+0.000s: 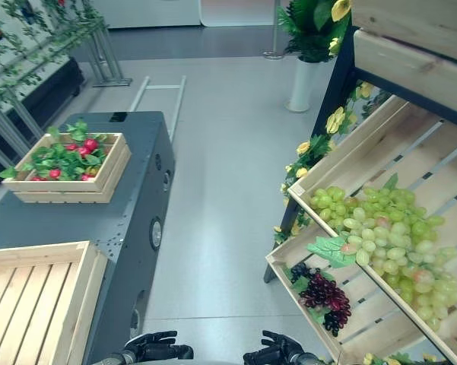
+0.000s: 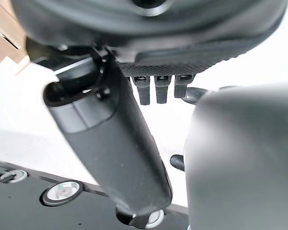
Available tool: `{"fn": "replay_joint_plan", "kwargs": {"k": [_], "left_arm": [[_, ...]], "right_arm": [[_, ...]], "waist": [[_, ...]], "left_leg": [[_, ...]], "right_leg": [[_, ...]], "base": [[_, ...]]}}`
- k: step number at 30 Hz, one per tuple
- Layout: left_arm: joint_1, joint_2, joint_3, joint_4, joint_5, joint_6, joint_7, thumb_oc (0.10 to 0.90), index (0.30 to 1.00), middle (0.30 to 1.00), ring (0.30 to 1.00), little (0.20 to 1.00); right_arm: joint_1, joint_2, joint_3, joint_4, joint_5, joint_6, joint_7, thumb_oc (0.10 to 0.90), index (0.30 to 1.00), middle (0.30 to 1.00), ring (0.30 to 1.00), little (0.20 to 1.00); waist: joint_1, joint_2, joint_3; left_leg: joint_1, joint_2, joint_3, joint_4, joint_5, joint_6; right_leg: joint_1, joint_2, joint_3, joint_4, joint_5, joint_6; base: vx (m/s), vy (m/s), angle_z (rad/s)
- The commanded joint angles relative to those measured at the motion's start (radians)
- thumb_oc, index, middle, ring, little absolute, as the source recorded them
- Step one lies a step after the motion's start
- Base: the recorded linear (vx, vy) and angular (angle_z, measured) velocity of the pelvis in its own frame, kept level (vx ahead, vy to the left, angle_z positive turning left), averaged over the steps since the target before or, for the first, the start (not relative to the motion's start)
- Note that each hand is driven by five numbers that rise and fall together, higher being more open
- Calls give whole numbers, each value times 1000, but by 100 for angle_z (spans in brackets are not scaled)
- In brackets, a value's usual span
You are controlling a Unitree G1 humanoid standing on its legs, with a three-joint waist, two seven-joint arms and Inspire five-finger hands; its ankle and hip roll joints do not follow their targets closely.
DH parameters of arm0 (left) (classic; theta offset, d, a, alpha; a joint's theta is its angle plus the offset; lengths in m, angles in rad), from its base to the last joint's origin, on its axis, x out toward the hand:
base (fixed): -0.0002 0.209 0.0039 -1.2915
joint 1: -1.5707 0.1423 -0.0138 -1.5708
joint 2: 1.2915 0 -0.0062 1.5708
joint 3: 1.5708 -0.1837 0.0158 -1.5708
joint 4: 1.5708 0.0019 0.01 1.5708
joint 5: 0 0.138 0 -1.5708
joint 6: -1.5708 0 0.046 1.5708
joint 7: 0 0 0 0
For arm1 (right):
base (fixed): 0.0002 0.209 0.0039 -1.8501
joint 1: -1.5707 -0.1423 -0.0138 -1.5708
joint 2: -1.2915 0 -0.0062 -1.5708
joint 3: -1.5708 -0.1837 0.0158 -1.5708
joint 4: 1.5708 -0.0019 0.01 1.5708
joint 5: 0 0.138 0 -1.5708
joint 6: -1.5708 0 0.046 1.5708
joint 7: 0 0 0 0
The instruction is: Pick up the fruits from the basket on one side to the basket on the other side
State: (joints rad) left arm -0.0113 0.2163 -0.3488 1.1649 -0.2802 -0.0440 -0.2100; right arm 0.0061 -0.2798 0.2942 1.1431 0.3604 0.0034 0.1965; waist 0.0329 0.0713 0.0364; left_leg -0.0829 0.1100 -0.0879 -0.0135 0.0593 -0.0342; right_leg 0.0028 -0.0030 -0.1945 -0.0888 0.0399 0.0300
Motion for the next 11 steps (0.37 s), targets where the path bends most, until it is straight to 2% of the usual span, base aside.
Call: {"fn": "replay_joint_plan", "kwargs": {"k": [1, 4, 6, 9, 11], "left_arm": [[-103, -13, 1, 4, 30, -26, 18, 800, 900, 900, 900, 900], [-103, -5, -8, 11, 35, -21, 23, 800, 900, 900, 900, 900], [-97, -2, -15, 18, 69, -24, 24, 800, 900, 900, 900, 900], [-84, -4, -31, 22, 93, -13, 53, 800, 900, 900, 900, 900], [-88, -4, -32, 37, 94, -2, 67, 800, 900, 900, 900, 900]], "right_arm": [[-49, 1, -17, 11, 53, -42, -63, 800, 900, 900, 900, 900], [-47, 1, -24, 20, 74, -75, -60, 800, 900, 900, 900, 900], [-44, 11, -32, 6, 86, -69, -68, 800, 900, 900, 900, 900], [-41, 24, -11, -6, -9, -76, -40, 800, 900, 900, 900, 900], [-42, 32, 8, -5, -18, -86, -42, 800, 900, 900, 900, 900]], "waist": [[-14, -96, 38], [-24, -73, 28], [-24, -68, 19], [-21, -63, 11], [-19, -62, 6]], "left_leg": [[-29, -82, 110, 93, -25, -4], [30, -87, 84, -22, 5, 7], [50, -94, 74, -33, -2, 13], [73, -98, 76, -39, -13, 17], [87, -101, 74, -49, -16, 18]], "right_leg": [[13, -78, 25, 14, 9, 5], [3, -63, 42, 39, 0, 8], [13, -65, 45, 38, -2, 15], [25, -78, 38, 34, 0, 25], [35, -82, 33, 28, 0, 31]], "base": [[-44, 98, 66], [11, 122, 48], [57, 79, 4], [42, 67, 2], [45, 42, 5]]}}
